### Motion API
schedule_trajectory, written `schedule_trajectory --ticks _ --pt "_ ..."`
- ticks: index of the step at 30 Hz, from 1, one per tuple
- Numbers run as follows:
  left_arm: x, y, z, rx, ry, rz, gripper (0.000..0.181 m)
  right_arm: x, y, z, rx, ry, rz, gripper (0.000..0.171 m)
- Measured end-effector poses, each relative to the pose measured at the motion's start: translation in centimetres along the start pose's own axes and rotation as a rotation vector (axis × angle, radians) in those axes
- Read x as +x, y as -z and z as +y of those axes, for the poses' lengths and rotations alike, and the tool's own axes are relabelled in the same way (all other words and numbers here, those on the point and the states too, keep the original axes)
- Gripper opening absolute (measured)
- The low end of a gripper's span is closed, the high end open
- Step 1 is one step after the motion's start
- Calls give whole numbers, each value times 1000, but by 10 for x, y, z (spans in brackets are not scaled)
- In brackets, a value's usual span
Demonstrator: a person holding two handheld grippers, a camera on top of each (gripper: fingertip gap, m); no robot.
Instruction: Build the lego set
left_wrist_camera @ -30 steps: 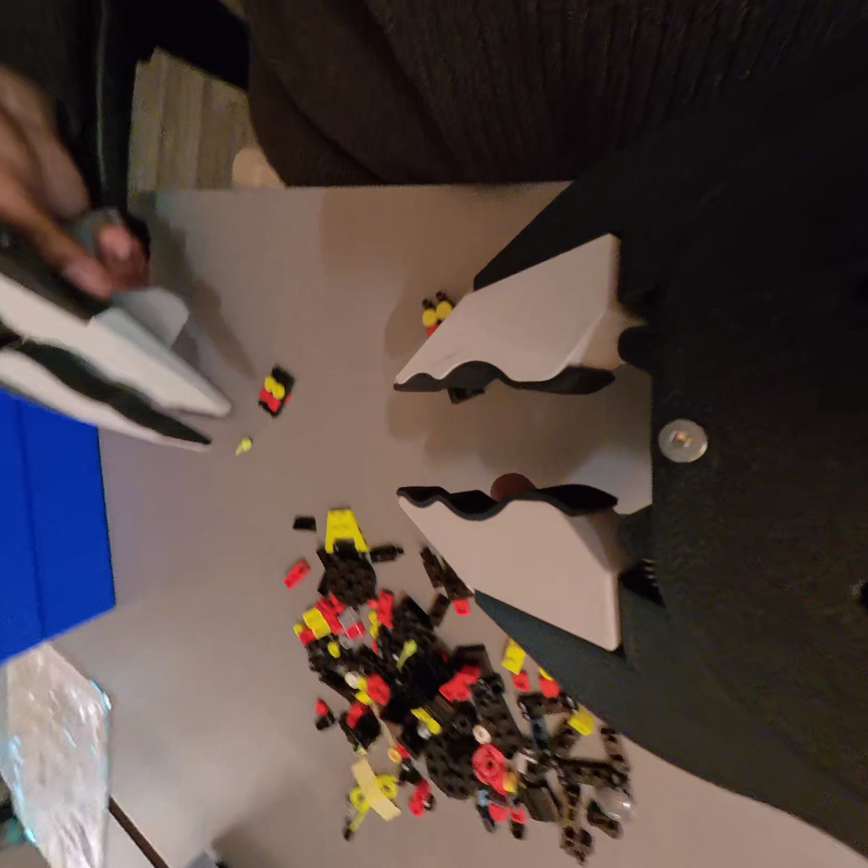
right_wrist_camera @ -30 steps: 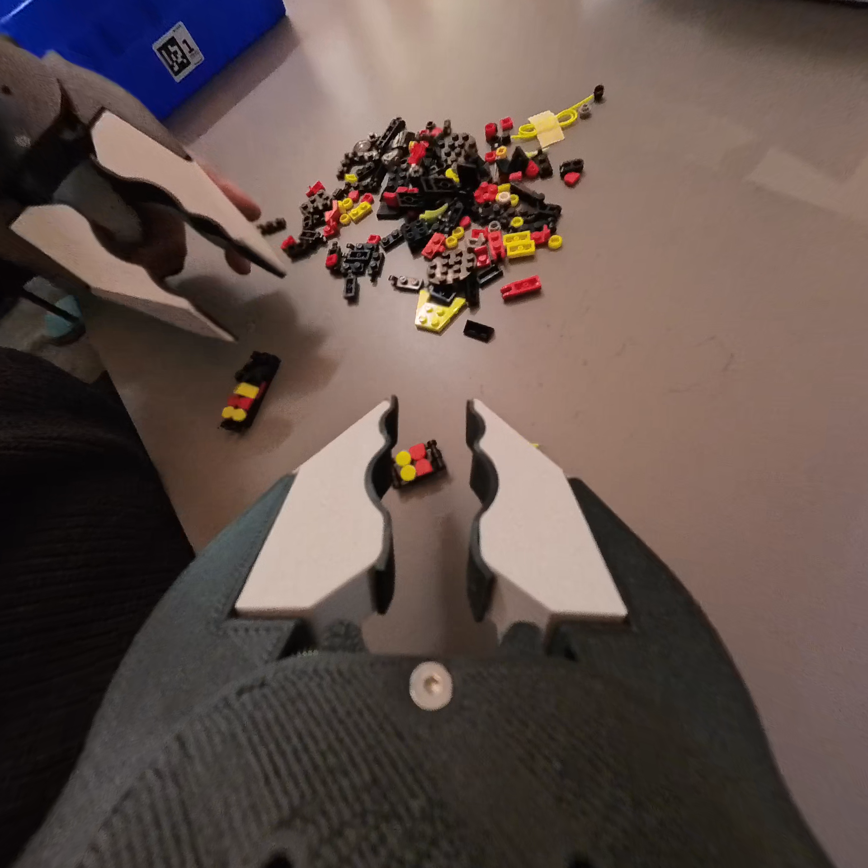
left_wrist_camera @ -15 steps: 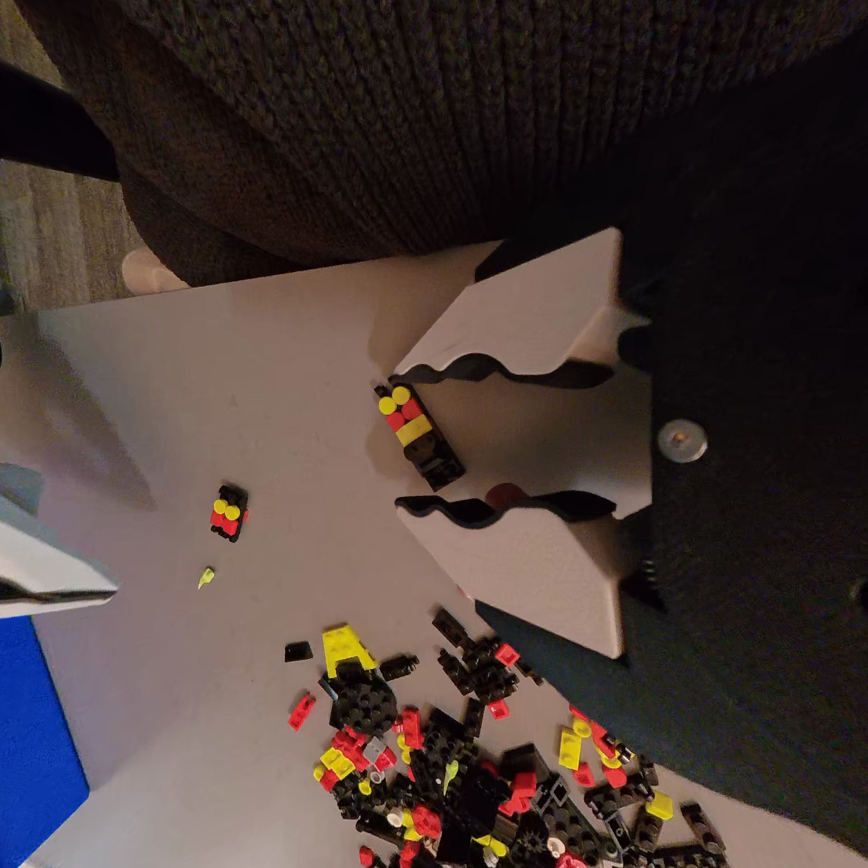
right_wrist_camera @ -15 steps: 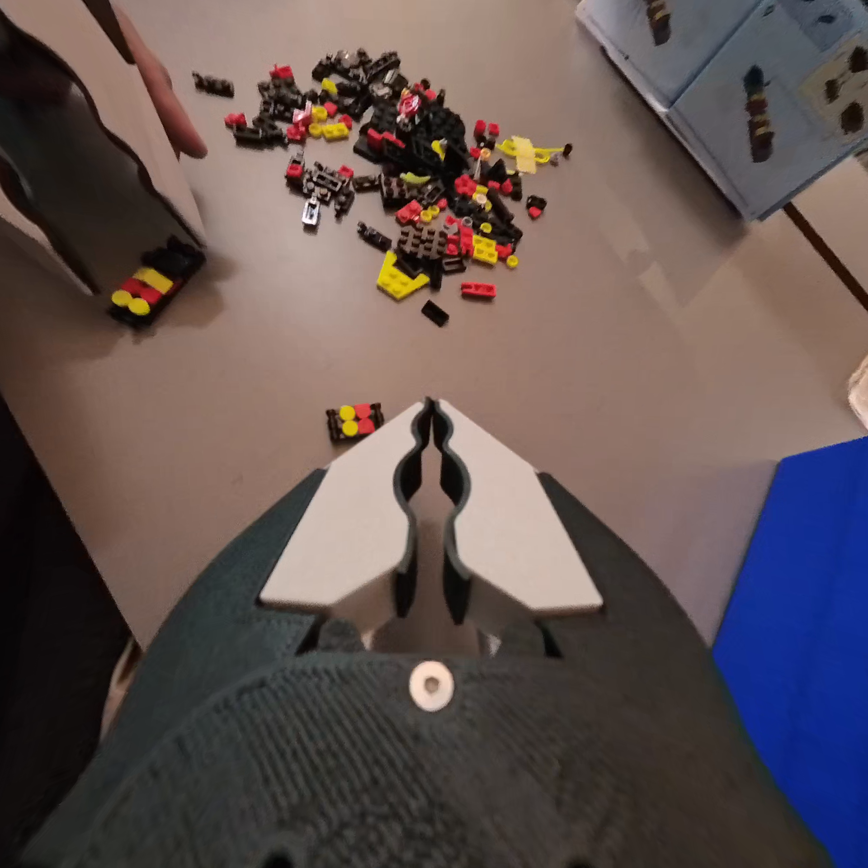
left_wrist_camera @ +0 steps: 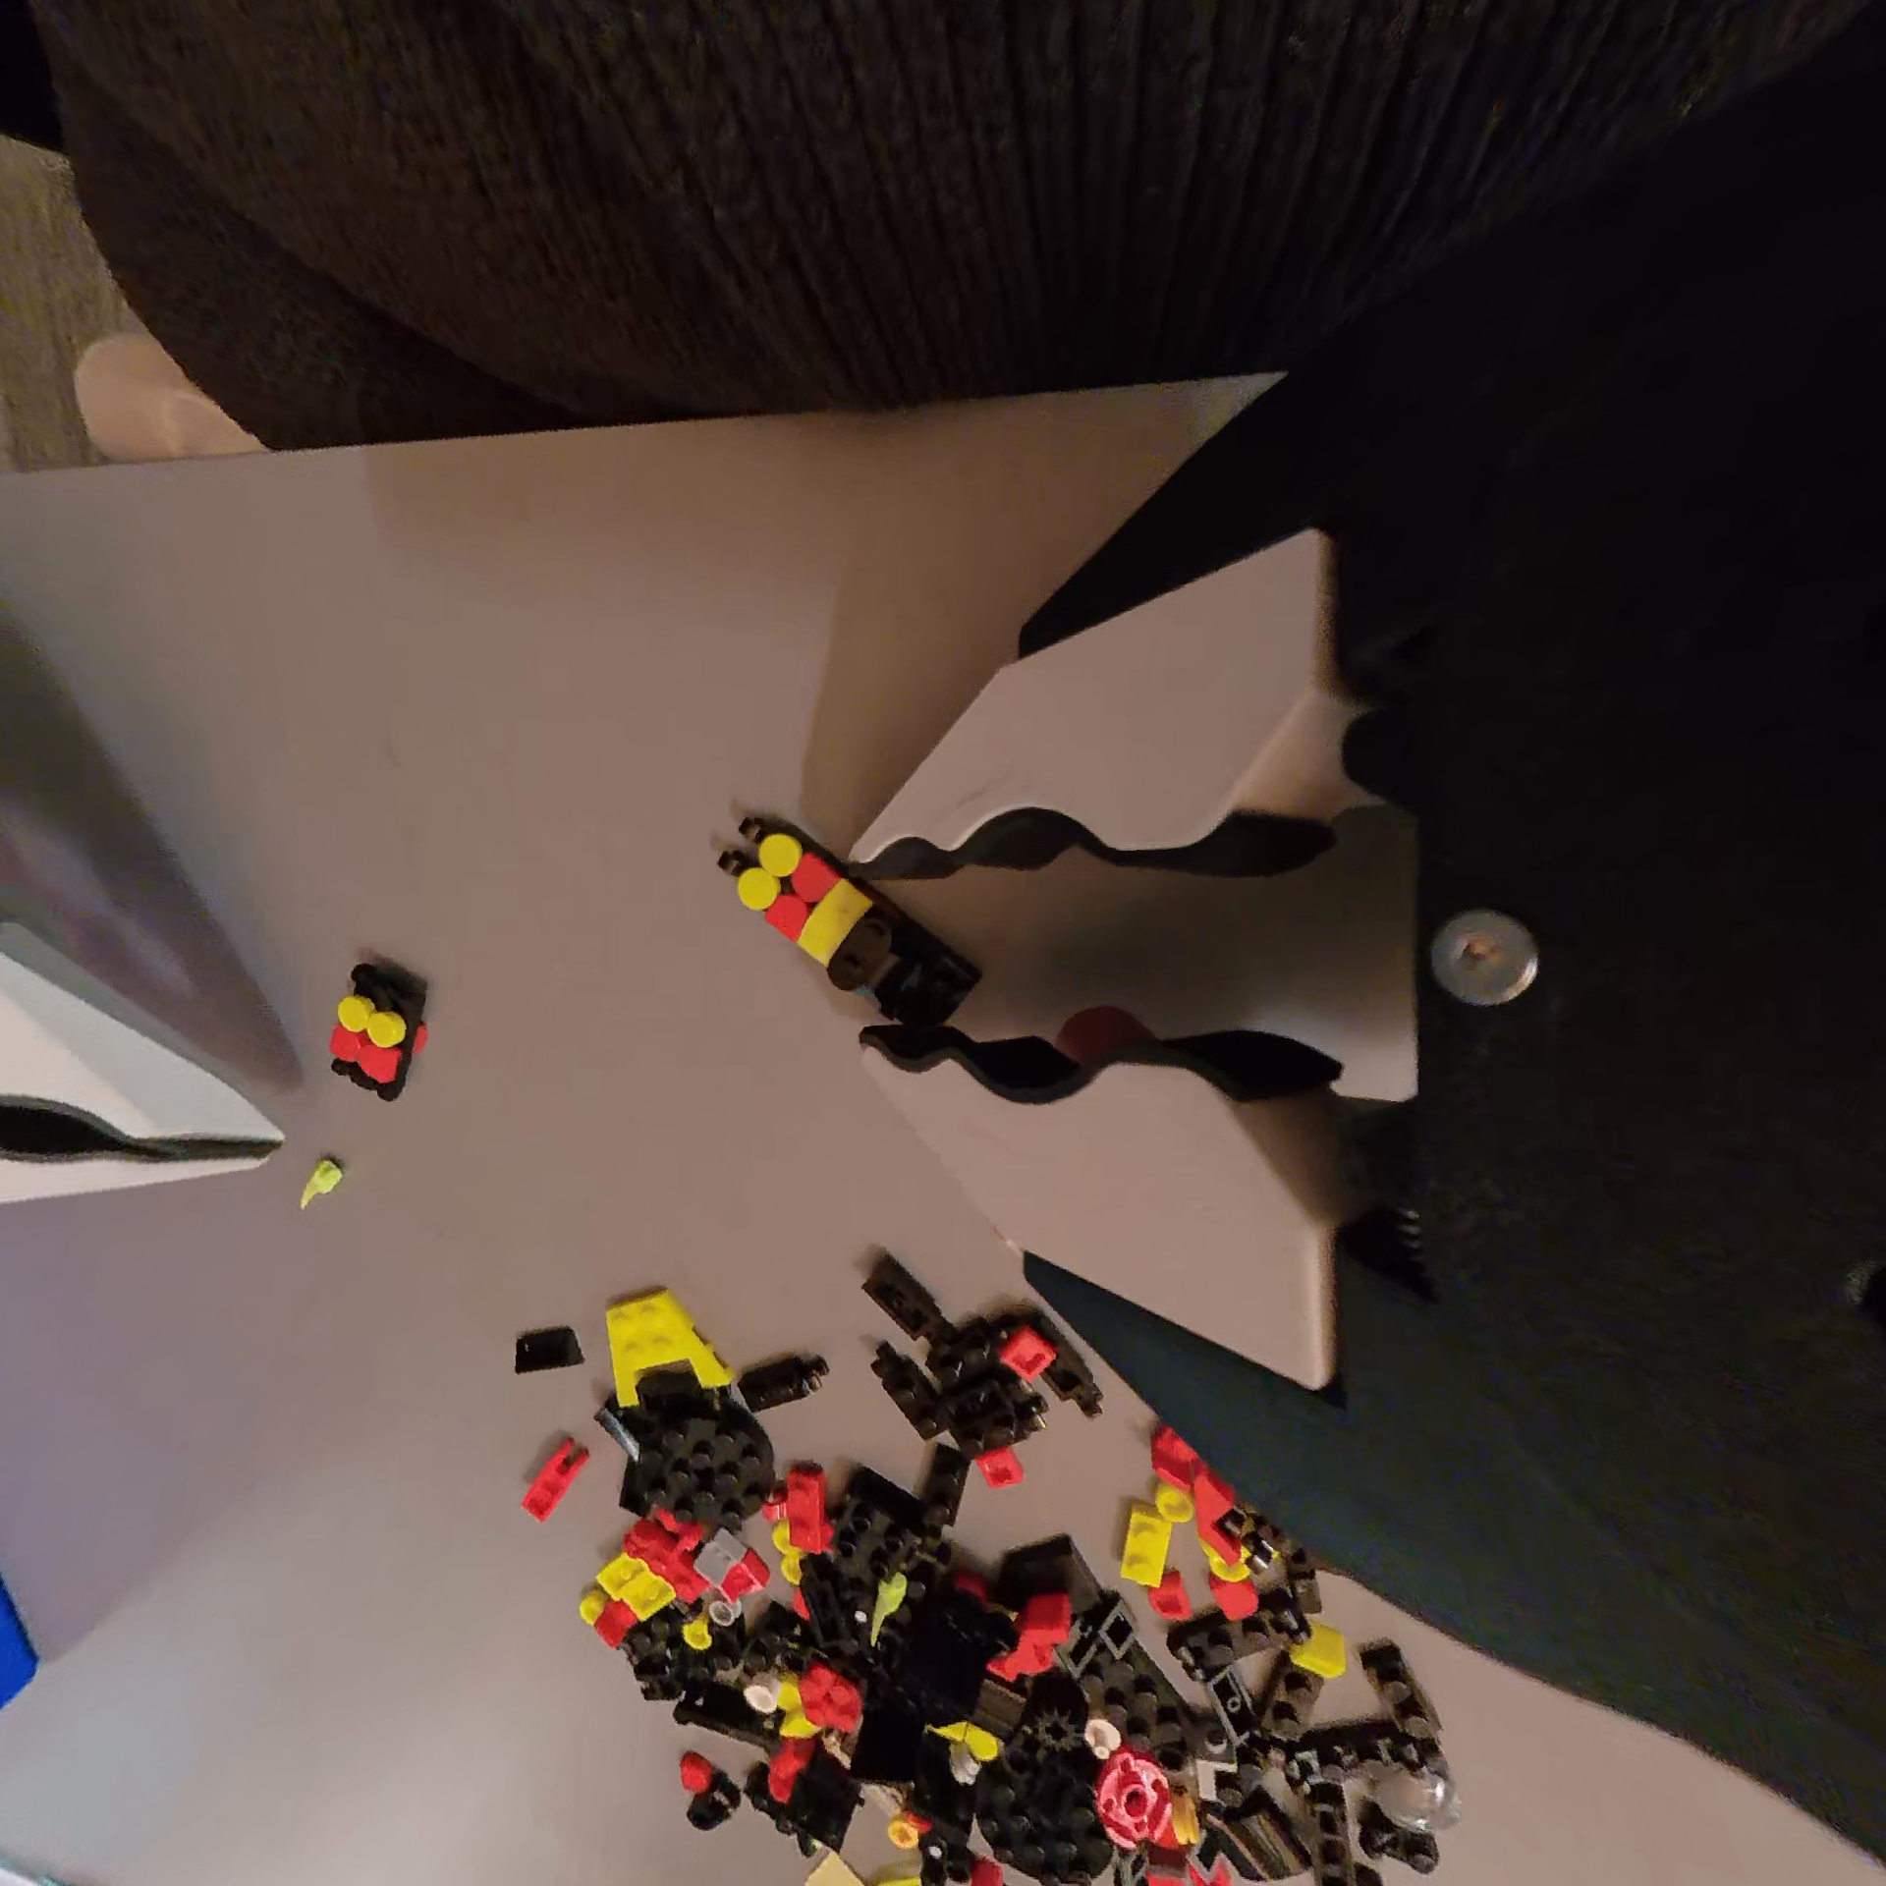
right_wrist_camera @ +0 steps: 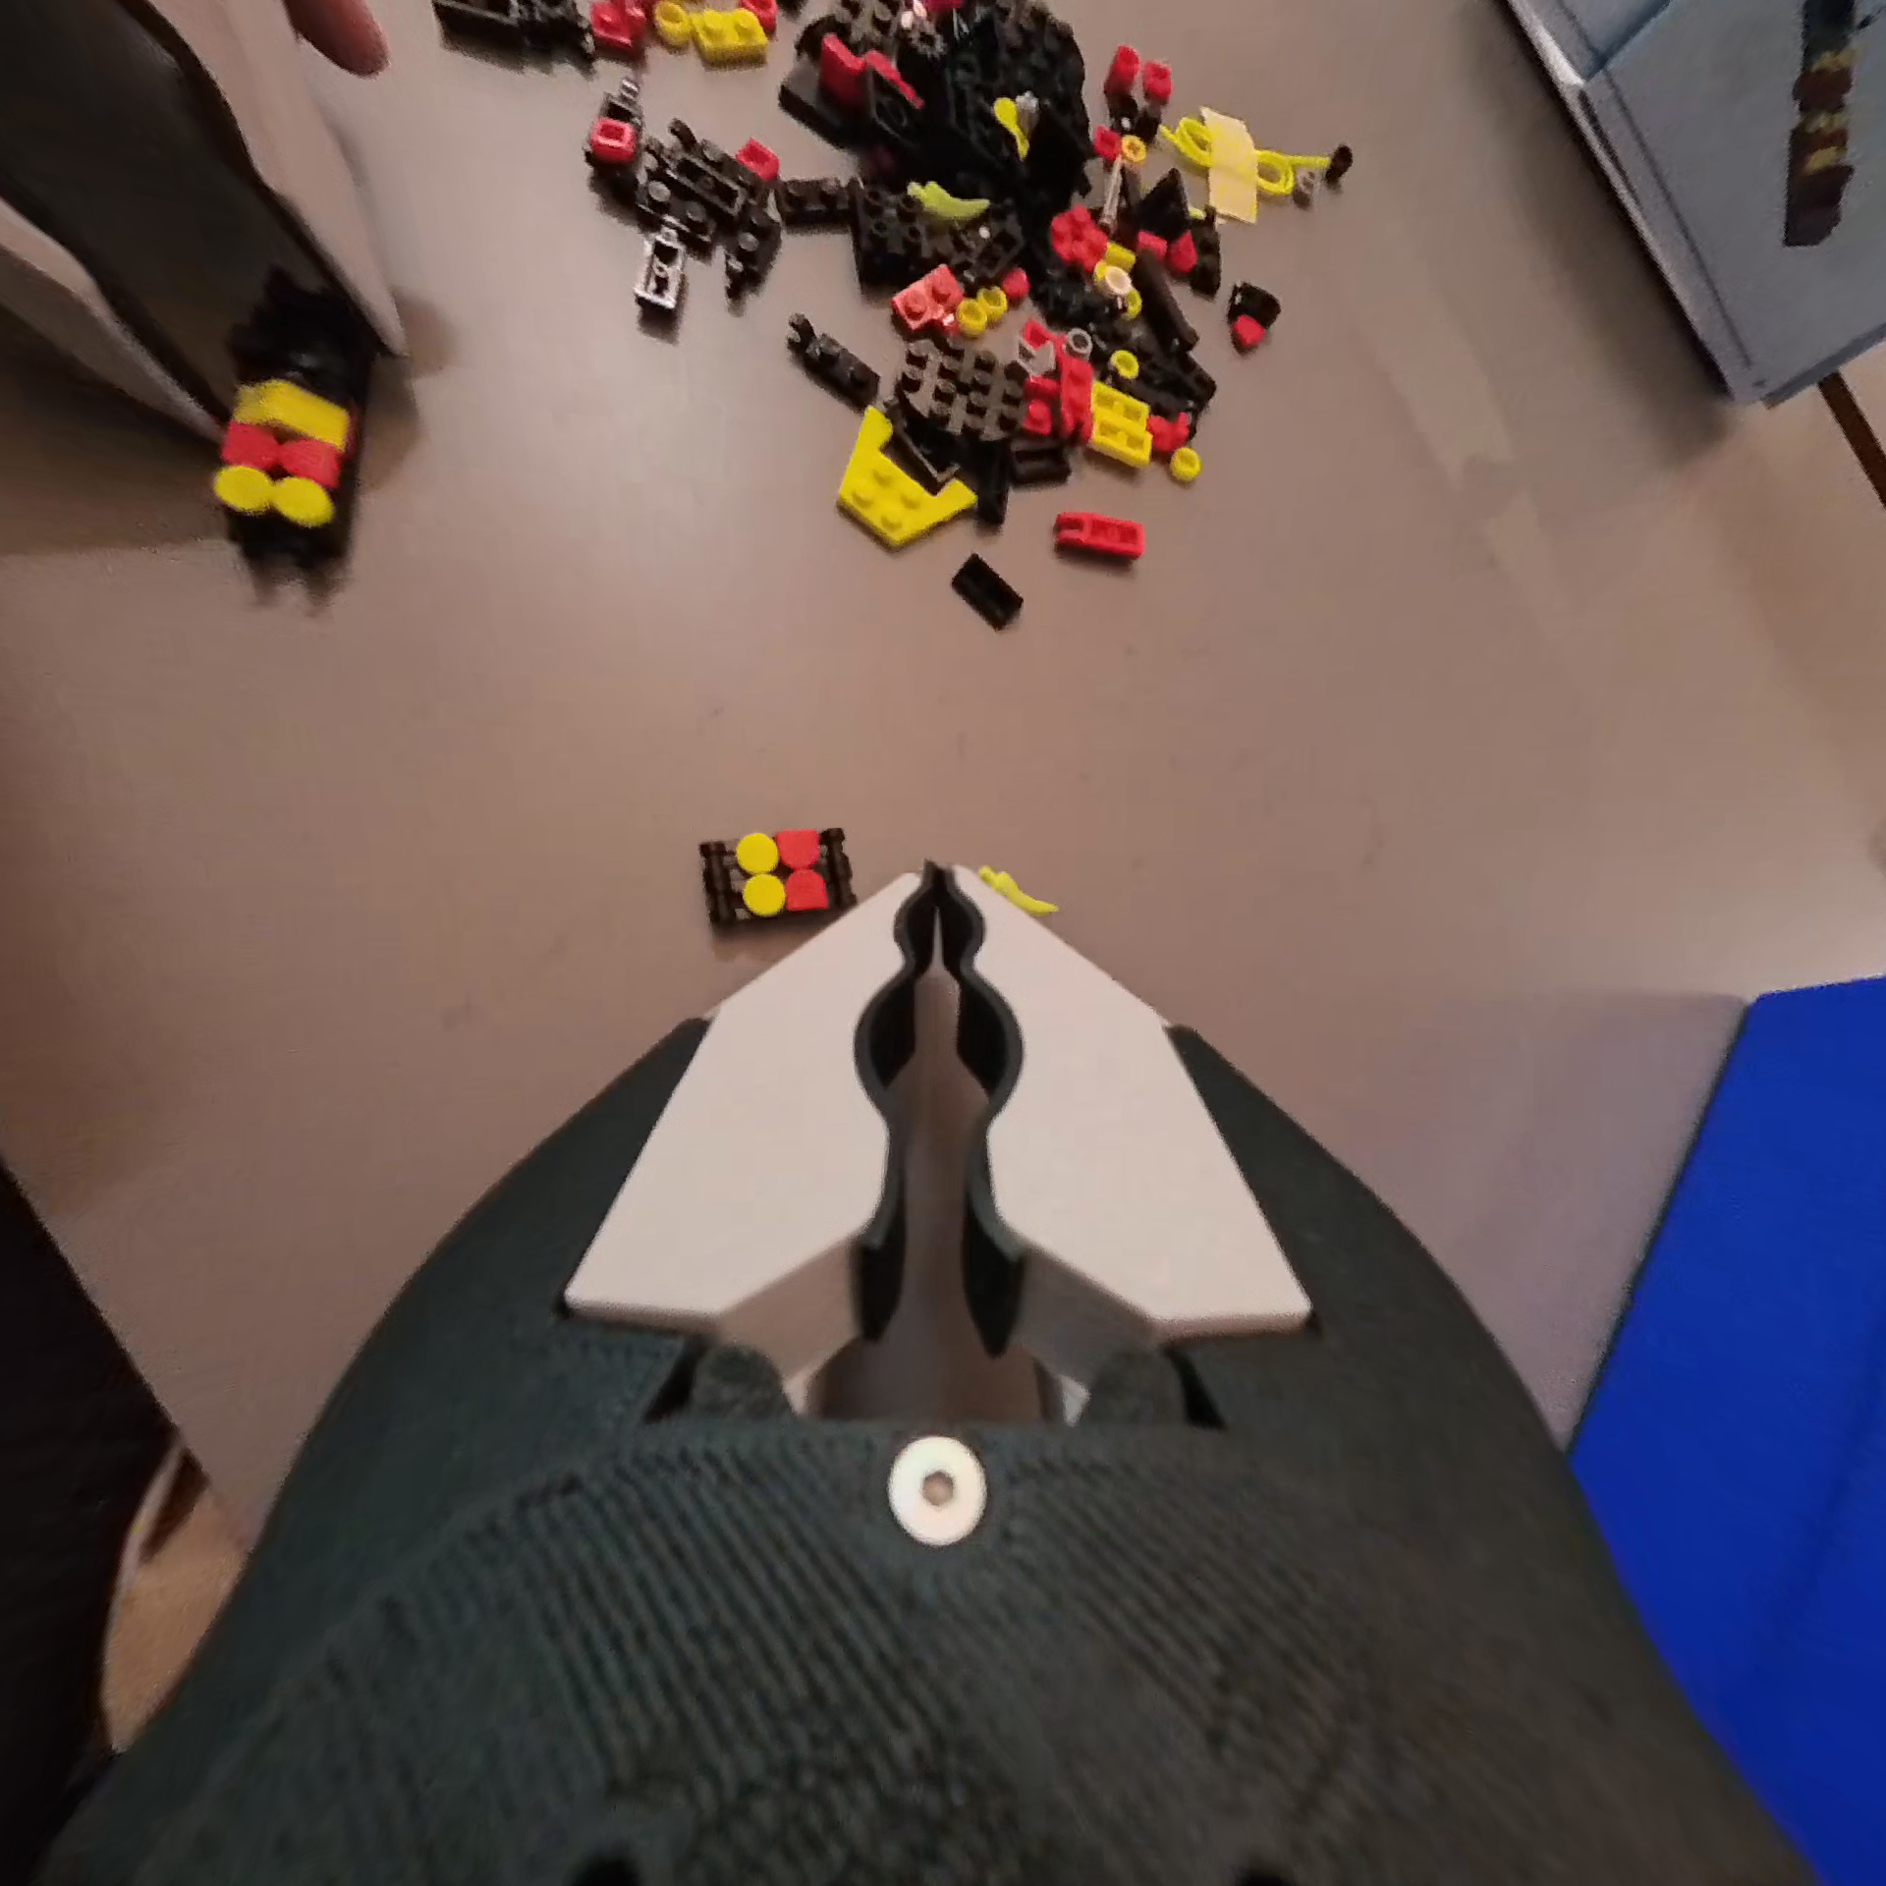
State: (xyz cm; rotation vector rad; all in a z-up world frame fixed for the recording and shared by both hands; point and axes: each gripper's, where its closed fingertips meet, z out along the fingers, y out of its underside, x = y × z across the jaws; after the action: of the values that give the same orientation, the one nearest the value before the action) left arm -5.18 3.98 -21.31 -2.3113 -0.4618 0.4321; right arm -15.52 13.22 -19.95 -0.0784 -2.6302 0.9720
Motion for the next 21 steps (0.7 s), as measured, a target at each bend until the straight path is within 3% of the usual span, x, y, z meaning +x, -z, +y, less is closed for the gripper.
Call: schedule_trajectory --ticks 9,14,21 --pt "-12 -1 3 -13 34 -51 23 -1 7 3 -5 43 -35 0" --pt "-13 -1 3 -13 27 -62 24 0 13 -6 50 -56 -75 0" --pt "-21 -1 5 -19 51 -93 24 -2 8 8 -20 -125 -123 0"
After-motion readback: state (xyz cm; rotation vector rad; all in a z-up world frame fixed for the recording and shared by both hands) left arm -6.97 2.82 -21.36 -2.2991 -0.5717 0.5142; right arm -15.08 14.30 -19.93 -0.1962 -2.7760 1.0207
